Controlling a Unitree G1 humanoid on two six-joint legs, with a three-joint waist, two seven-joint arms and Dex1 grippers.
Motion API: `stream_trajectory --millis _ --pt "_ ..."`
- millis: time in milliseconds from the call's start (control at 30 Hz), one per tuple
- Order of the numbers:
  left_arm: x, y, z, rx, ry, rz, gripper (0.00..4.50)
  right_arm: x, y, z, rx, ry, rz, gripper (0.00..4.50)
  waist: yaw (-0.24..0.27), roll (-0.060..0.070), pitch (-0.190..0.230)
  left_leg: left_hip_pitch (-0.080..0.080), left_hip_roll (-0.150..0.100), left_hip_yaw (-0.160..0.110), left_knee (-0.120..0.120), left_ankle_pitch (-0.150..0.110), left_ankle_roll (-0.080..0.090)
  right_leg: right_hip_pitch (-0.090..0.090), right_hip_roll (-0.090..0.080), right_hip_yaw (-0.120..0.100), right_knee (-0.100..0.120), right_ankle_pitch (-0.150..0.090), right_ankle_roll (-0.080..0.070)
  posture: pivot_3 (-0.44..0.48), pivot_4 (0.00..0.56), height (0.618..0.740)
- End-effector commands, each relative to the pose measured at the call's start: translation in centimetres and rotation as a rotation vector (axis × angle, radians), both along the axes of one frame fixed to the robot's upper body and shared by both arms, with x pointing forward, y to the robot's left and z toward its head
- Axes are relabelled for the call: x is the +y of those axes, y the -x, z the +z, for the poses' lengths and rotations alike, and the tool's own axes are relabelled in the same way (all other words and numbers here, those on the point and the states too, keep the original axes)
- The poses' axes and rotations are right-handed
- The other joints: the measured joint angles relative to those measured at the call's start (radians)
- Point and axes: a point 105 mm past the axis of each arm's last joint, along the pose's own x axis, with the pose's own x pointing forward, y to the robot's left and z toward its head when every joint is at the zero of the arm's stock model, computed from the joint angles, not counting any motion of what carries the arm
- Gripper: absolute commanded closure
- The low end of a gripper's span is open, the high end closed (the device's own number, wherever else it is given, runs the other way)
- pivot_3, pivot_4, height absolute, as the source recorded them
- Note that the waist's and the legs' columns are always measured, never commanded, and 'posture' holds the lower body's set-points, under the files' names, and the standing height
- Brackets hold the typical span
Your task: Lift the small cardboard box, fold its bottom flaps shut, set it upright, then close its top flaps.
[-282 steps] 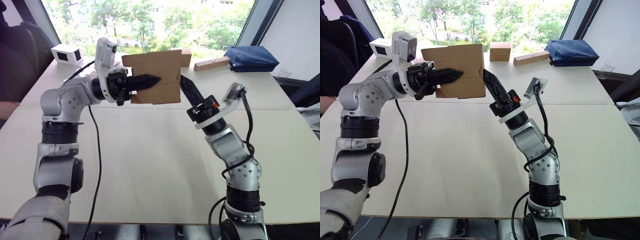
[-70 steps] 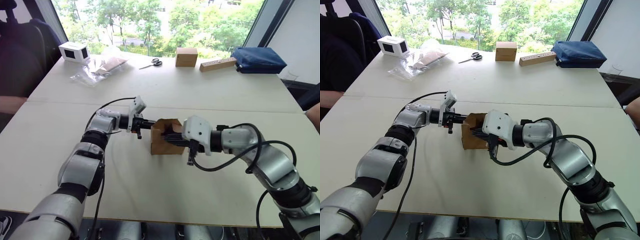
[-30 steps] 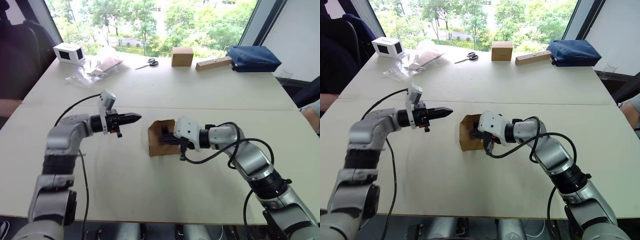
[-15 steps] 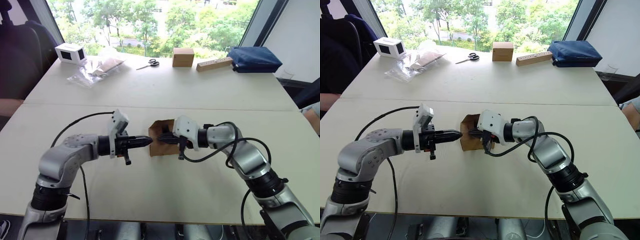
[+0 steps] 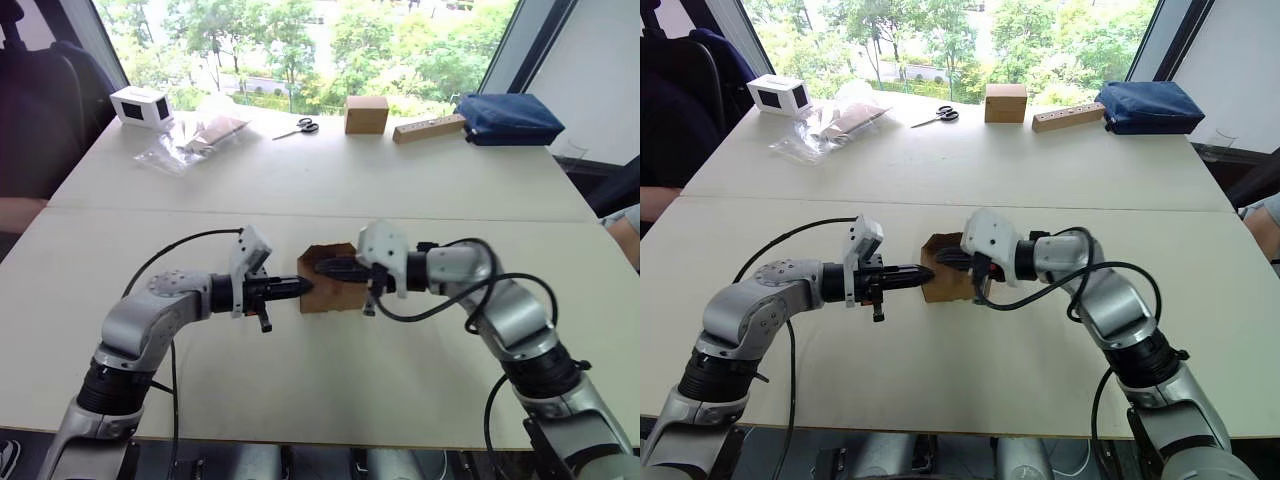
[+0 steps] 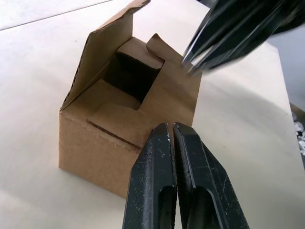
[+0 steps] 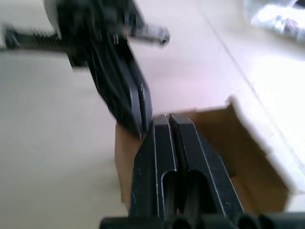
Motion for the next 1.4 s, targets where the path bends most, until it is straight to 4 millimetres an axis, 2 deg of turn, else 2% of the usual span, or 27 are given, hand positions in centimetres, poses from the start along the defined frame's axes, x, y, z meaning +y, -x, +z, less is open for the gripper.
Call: stream_trajectory --millis 33,100,233,300,367,500,700,900,1033,1167,1400 --pt "-0.4 0.1 0.1 -0.017 -0.002 -0.014 4.36 -0.9 -2.8 3.0 -0.138 -0.037 -0.136 4.50 -0.001 0.000 0.000 0.000 0.000 0.000 0.000 0.000 0.000 0.000 0.000 0.000 0.000 0.000 0.000 0.000 0.150 0.740" --pt "-0.4 0.2 0.0 -0.016 0.001 -0.018 4.36 -1.1 -4.7 2.0 -0.200 0.053 -0.221 4.50 -0.002 0.000 0.000 0.001 0.000 0.000 0.000 0.000 0.000 0.000 0.000 0.000 0.000 0.000 0.000 0.000 0.150 0.740" --pt "-0.3 0.2 0.0 -0.020 0.003 -0.012 4.36 -1.1 -5.9 0.4 -0.218 0.141 -0.257 4.50 -0.001 0.000 0.000 0.000 -0.001 0.001 -0.001 0.000 0.000 0.000 0.000 0.000 0.000 0.000 0.000 0.000 0.150 0.740" --pt "-0.2 0.1 0.0 -0.025 0.003 -0.007 4.36 -1.2 -5.7 -1.1 -0.217 0.226 -0.233 4.50 -0.002 0.000 0.000 0.000 -0.001 0.001 -0.001 0.002 -0.004 0.000 0.000 0.001 0.000 0.000 0.000 0.000 0.150 0.740" --pt "-0.2 0.1 0.0 -0.028 0.002 -0.005 4.36 -1.3 -5.6 -1.9 -0.226 0.270 -0.220 4.50 -0.001 0.000 0.000 0.000 -0.001 0.001 -0.001 0.002 -0.003 0.000 0.000 0.000 0.000 0.000 0.000 0.000 0.150 0.740" --pt "-0.3 -0.2 0.4 -0.052 -0.009 -0.009 4.36 -0.4 -3.0 -2.4 -0.162 0.224 -0.098 4.50 -0.001 0.000 0.000 0.000 0.000 0.001 -0.001 0.000 0.000 0.000 0.000 0.000 0.000 0.000 0.000 0.000 0.150 0.740" --pt "0.0 -0.4 0.6 -0.056 -0.004 -0.007 4.36 -0.4 -1.7 -2.7 -0.134 0.219 -0.081 4.50 -0.001 0.000 0.000 0.001 0.000 0.001 -0.001 0.000 0.000 0.000 0.000 0.000 0.000 0.000 0.000 0.000 0.150 0.740" --pt "0.5 -1.1 4.4 -0.064 0.153 0.017 4.36 -0.6 -1.5 -3.6 -0.118 0.238 -0.108 4.50 0.000 0.000 0.000 0.000 0.000 0.001 -0.001 0.000 0.000 0.000 0.000 0.000 0.000 0.000 0.000 0.000 0.150 0.740" --pt "0.5 -1.9 5.7 -0.074 0.196 0.047 4.36 -0.5 -1.7 -3.6 -0.121 0.232 -0.118 4.50 -0.001 0.000 0.000 0.001 0.000 0.000 -0.001 0.000 0.000 0.000 0.000 0.000 0.000 0.000 0.000 0.000 0.150 0.740" --pt "-0.1 -3.7 4.3 -0.124 0.131 0.128 4.36 -0.5 -2.0 -3.3 -0.129 0.230 -0.128 4.50 0.001 0.000 0.000 0.001 -0.001 0.001 -0.001 0.000 0.000 0.000 0.000 0.000 0.000 0.000 0.000 0.000 0.150 0.740" --pt "-1.1 -4.0 3.1 -0.136 0.094 0.124 4.36 -0.6 -2.2 -3.1 -0.136 0.216 -0.156 4.50 -0.001 0.000 0.000 0.000 -0.002 0.001 -0.001 0.002 -0.004 0.000 0.000 0.000 -0.001 0.000 0.000 0.000 0.150 0.740"
